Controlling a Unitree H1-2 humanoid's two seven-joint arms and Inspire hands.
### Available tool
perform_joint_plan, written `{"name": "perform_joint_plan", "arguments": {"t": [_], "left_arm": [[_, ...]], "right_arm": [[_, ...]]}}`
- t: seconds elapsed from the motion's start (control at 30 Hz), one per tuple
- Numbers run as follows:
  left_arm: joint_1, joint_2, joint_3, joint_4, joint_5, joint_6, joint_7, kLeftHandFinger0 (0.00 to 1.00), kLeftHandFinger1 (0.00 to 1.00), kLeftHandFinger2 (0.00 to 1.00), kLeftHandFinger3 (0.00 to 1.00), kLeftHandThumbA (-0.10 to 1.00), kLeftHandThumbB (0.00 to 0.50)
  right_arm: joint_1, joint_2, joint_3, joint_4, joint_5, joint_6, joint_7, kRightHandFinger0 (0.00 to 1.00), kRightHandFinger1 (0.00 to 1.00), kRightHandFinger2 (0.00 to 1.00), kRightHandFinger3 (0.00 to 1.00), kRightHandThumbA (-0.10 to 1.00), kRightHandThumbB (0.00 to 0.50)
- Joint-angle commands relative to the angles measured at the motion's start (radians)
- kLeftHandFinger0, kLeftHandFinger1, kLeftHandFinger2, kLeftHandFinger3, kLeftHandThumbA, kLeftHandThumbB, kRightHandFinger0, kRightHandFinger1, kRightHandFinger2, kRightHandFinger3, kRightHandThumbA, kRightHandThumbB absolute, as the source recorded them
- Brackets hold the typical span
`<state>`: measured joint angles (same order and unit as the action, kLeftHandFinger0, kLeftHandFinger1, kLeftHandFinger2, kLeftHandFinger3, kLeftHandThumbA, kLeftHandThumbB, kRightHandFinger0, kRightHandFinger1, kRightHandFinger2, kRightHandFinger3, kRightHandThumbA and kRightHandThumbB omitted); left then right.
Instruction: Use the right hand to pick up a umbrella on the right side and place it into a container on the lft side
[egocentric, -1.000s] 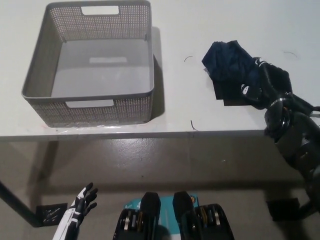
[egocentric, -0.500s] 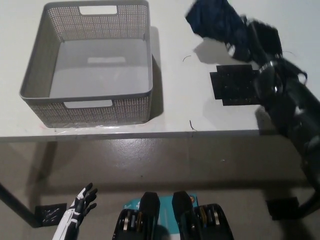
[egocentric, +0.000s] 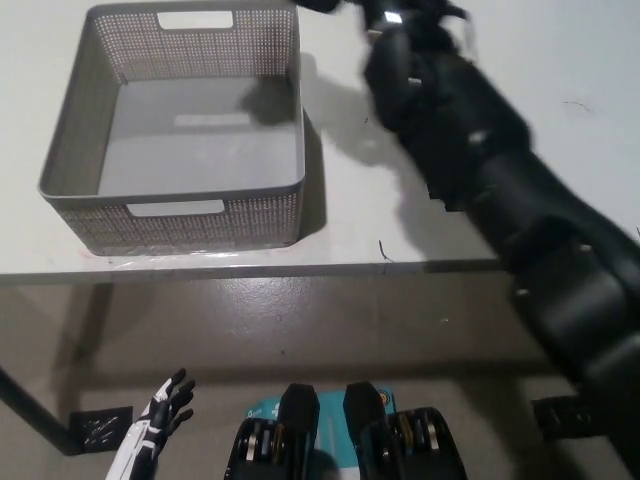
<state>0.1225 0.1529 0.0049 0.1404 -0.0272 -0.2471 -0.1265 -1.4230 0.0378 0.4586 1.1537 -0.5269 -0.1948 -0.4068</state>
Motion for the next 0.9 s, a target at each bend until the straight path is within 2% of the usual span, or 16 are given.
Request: {"name": "perform_joint_plan", "arguments": {"t": [0.0, 0.07, 0.13, 0.17, 0.27, 0.3, 0.4, 0.43, 0.5, 0.57, 0.6, 0.63, 0.7, 0.73, 0.8, 0.87], "left_arm": [[0.016, 0.004, -0.017, -0.012, 0.008, -0.051, -0.015, 1.0, 1.0, 1.0, 1.0, 1.0, 0.158], [0.02, 0.0, -0.023, -0.012, 0.011, -0.054, -0.016, 1.0, 1.0, 1.0, 1.0, 1.0, 0.157], [0.019, -0.004, -0.029, -0.012, 0.013, -0.054, -0.016, 1.0, 1.0, 1.0, 1.0, 1.0, 0.162], [0.018, -0.005, -0.033, -0.013, 0.015, -0.053, -0.017, 1.0, 1.0, 1.0, 1.0, 1.0, 0.16], [0.019, -0.009, -0.044, -0.018, 0.012, -0.047, -0.019, 1.0, 1.0, 1.0, 1.0, 1.0, 0.167], [0.02, -0.01, -0.045, -0.024, 0.004, -0.043, -0.02, 1.0, 1.0, 1.0, 1.0, 1.0, 0.168], [0.019, -0.01, -0.053, -0.033, -0.007, -0.042, -0.028, 1.0, 1.0, 1.0, 1.0, 1.0, 0.151], [0.019, -0.009, -0.055, -0.035, -0.005, -0.043, -0.028, 1.0, 1.0, 1.0, 1.0, 1.0, 0.151], [0.012, -0.006, -0.058, -0.039, 0.004, -0.037, -0.025, 1.0, 1.0, 1.0, 1.0, 1.0, 0.184], [0.007, -0.004, -0.06, -0.045, 0.013, -0.03, -0.022, 1.0, 1.0, 1.0, 1.0, 1.0, 0.186], [0.006, -0.003, -0.06, -0.045, 0.008, -0.027, -0.025, 1.0, 1.0, 1.0, 1.0, 1.0, 0.186], [0.003, -0.003, -0.061, -0.048, 0.013, -0.025, -0.023, 1.0, 1.0, 1.0, 1.0, 1.0, 0.194], [0.003, -0.001, -0.065, -0.056, 0.015, -0.017, -0.025, 1.0, 1.0, 1.0, 1.0, 1.0, 0.209], [0.005, -0.001, -0.067, -0.059, 0.017, -0.015, -0.026, 1.0, 1.0, 1.0, 1.0, 1.0, 0.209], [0.006, -0.001, -0.07, -0.064, 0.021, -0.011, -0.024, 1.0, 1.0, 1.0, 1.0, 1.0, 0.204], [0.005, -0.002, -0.072, -0.069, 0.029, -0.009, -0.019, 1.0, 1.0, 1.0, 1.0, 1.0, 0.208]], "right_arm": [[-0.134, 0.099, -0.002, -0.04, -0.011, 0.001, 0.009, 0.0, 0.07, 0.67, 0.55, -0.1, 0.159], [-0.14, 0.143, -0.002, -0.017, -0.012, 0.01, 0.008, 0.0, 0.04, 0.65, 0.57, -0.1, 0.189], [-0.144, 0.188, 0.011, 0.022, -0.024, 0.0, -0.004, 0.06, 0.19, 0.76, 0.75, -0.1, 0.201], [-0.144, 0.202, 0.017, 0.039, -0.029, -0.004, -0.009, 0.0, 0.1, 0.43, 0.5, -0.1, 0.201], [-0.135, 0.249, 0.026, 0.1, -0.027, -0.026, -0.026, 0.0, 0.0, 0.24, 0.27, -0.1, 0.209], [-0.132, 0.268, 0.034, 0.138, -0.031, -0.035, -0.038, 0.0, 0.0, 0.26, 0.3, -0.1, 0.195], [-0.117, 0.285, 0.027, 0.187, -0.02, -0.023, -0.021, 0.0, 0.04, 0.56, 0.56, -0.1, 0.189], [-0.113, 0.285, 0.026, 0.198, -0.019, -0.025, -0.02, 0.0, 0.04, 0.53, 0.56, -0.1, 0.19], [-0.098, 0.276, 0.027, 0.224, -0.019, -0.01, -0.004, 0.22, 0.31, 0.64, 0.61, -0.1, 0.223], [-0.076, 0.26, 0.019, 0.239, -0.011, -0.022, -0.013, 0.19, 0.27, 0.45, 0.44, -0.1, 0.232], [-0.069, 0.255, 0.016, 0.244, -0.008, -0.019, -0.008, 0.19, 0.27, 0.45, 0.44, -0.1, 0.232], [-0.053, 0.242, 0.015, 0.251, -0.008, -0.014, -0.006, 0.01, 0.02, 0.19, 0.27, -0.1, 0.192], [-0.033, 0.224, 0.014, 0.258, -0.01, 0.003, -0.013, 0.0, 0.0, 0.13, 0.24, -0.1, 0.172], [-0.026, 0.218, 0.015, 0.26, -0.011, 0.008, -0.012, 0.0, 0.02, 0.28, 0.36, -0.1, 0.181], [-0.014, 0.205, 0.013, 0.264, -0.01, 0.013, -0.011, 0.0, 0.0, 0.35, 0.38, -0.1, 0.188], [-0.004, 0.191, 0.005, 0.269, -0.003, 0.027, -0.004, 0.0, 0.07, 0.61, 0.55, -0.1, 0.164]]}}
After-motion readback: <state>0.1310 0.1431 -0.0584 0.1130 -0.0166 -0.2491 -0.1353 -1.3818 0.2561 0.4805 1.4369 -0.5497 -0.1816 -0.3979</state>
